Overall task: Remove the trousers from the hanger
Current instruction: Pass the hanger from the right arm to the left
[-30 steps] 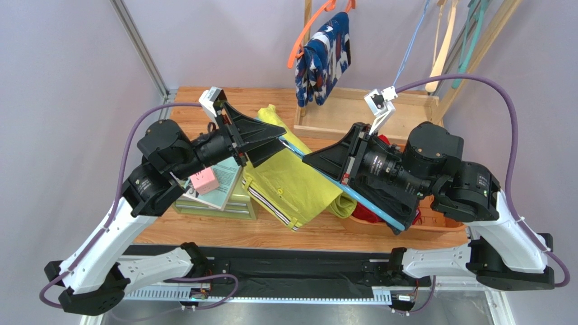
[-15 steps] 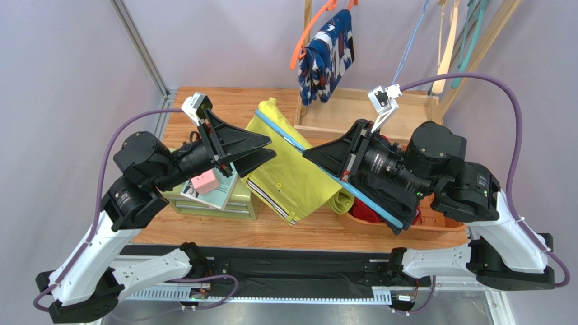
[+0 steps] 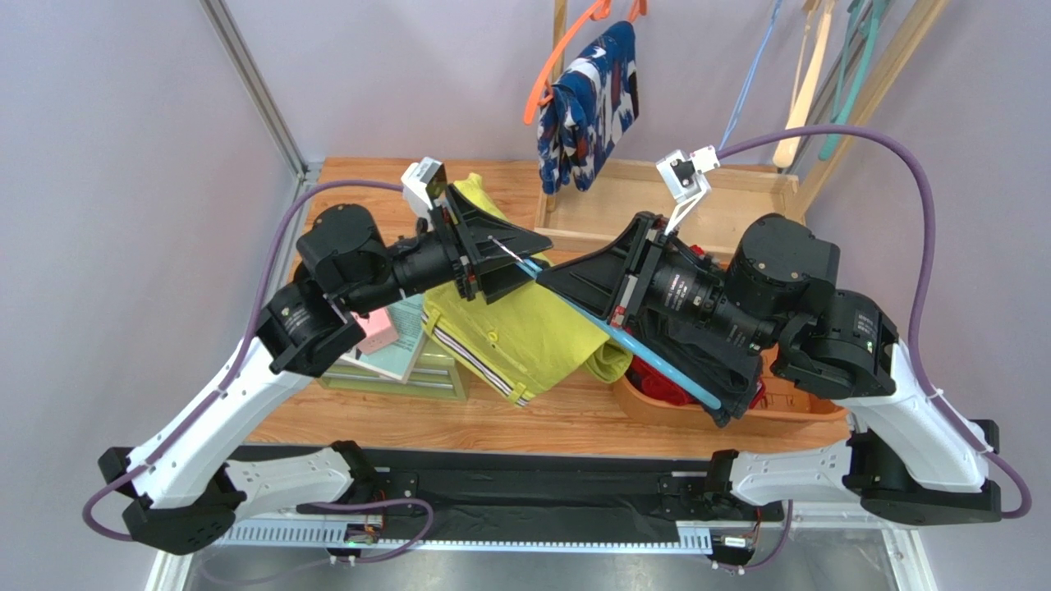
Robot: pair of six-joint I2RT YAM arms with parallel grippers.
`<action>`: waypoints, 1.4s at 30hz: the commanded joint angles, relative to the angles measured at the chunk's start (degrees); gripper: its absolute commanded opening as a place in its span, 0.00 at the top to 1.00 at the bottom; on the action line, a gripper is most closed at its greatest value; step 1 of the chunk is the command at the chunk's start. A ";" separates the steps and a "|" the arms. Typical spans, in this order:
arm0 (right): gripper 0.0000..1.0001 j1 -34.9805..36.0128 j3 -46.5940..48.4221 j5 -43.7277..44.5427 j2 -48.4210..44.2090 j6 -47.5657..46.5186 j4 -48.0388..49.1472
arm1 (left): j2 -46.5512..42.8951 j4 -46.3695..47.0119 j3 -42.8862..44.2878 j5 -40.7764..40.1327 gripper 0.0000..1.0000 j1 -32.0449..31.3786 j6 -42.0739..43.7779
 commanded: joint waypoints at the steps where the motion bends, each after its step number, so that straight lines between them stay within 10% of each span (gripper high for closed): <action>1: 1.00 -0.25 1.38 -2.91 -2.19 0.72 15.72 | 1.32 4.44 4.02 1.92 0.58 -0.18 0.31; 6: 1.00 -0.16 0.50 -8.43 -1.40 -1.03 12.92 | -0.17 5.50 2.80 2.89 1.00 -0.18 -1.80; 21: 0.40 -0.16 -7.66 0.78 -14.21 -32.75 0.15 | -6.24 6.12 7.35 5.45 1.00 -0.18 -8.83; 30: 0.07 -0.25 -26.82 -14.68 -23.27 -43.49 10.40 | -2.55 2.86 20.36 4.12 1.00 -0.18 -9.27; 42: 0.00 0.02 -37.74 -22.42 -23.82 -44.11 29.95 | -0.18 2.42 25.73 4.39 1.00 -0.18 -9.71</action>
